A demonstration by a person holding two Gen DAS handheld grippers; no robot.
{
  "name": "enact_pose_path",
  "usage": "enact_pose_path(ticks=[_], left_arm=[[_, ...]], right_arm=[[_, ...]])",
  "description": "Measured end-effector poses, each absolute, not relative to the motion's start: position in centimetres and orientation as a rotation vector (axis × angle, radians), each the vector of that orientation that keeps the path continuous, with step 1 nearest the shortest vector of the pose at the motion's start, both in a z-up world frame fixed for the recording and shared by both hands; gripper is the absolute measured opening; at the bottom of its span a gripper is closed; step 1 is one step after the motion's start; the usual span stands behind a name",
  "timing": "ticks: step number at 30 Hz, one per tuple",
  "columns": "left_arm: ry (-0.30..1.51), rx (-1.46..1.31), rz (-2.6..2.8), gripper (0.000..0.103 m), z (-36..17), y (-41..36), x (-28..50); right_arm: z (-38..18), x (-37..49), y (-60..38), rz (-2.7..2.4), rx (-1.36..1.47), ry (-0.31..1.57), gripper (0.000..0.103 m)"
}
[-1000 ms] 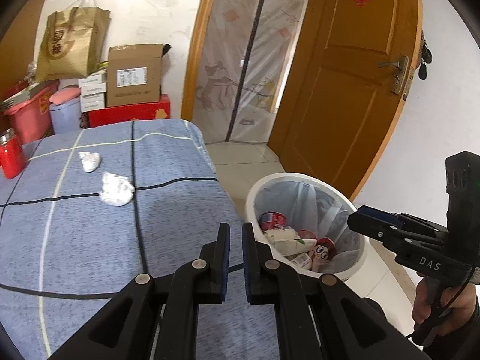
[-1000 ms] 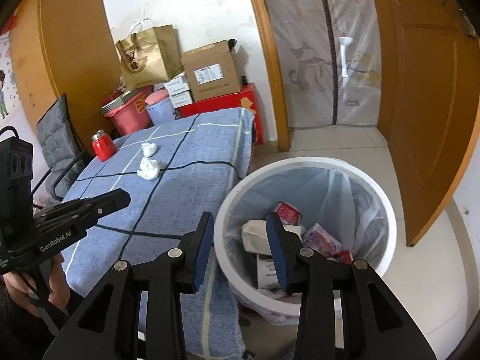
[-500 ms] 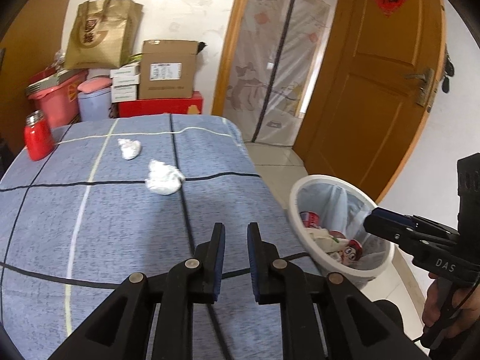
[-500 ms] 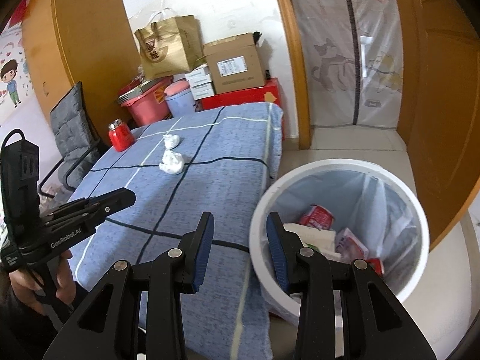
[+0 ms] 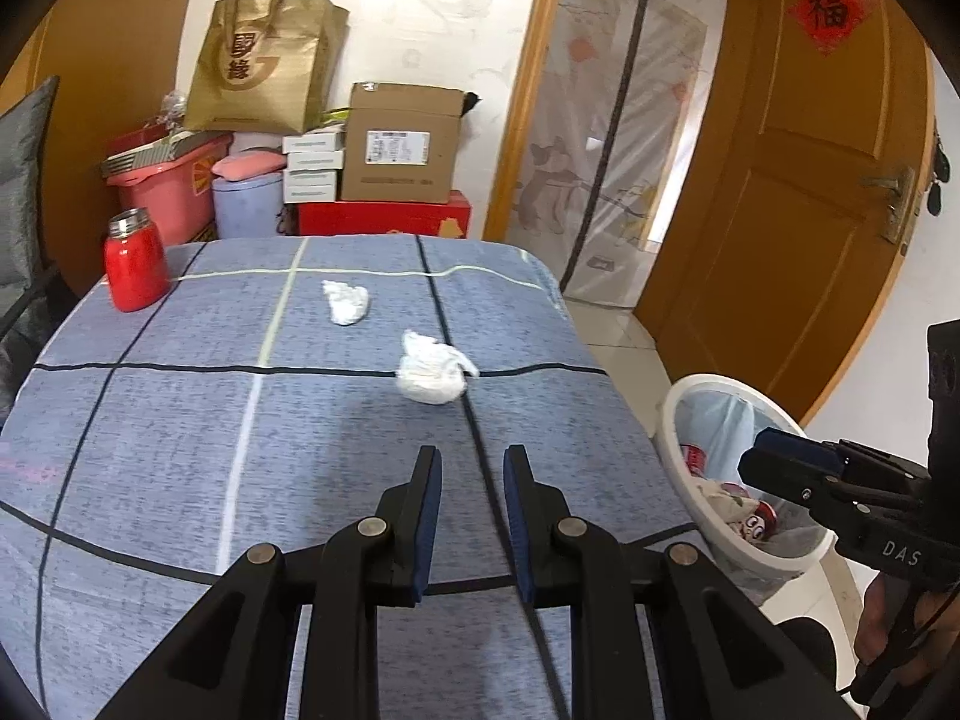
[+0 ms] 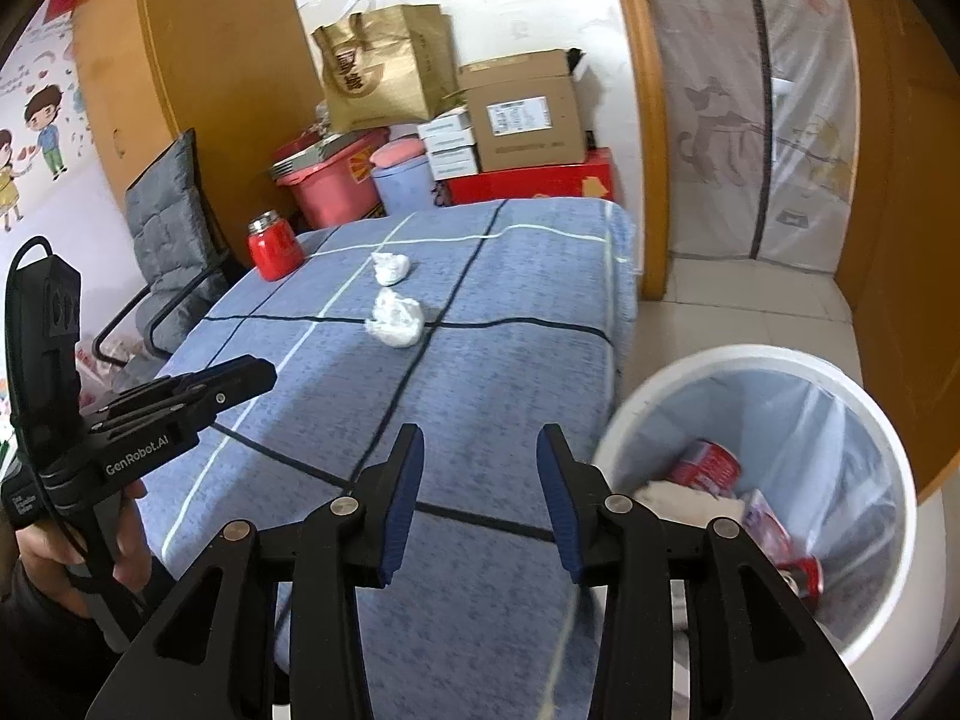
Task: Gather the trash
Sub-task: 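Move both tools back over the table toward the two white tissues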
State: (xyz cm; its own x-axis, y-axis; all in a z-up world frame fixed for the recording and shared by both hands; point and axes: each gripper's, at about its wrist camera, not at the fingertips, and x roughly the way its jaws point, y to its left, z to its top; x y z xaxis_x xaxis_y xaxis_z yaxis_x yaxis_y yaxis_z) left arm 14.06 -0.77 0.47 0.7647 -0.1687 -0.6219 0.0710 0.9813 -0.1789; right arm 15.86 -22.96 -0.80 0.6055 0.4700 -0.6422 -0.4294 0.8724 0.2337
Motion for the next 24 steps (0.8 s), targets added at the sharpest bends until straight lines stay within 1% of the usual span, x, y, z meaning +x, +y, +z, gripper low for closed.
enact_pose_path(ticks=[10, 24], left_arm=[[0.691, -0.138, -0.089, 0.021, 0.5, 2.8, 15.7], [0.719, -0.133, -0.05, 0.021, -0.2, 7.7, 19.8]], right_arm=[[-0.8, 18.8, -18.0, 0.59, 0.009, 0.768, 0.042], [-3.6, 26.0, -11.3, 0.644, -0.019, 0.848, 0.042]])
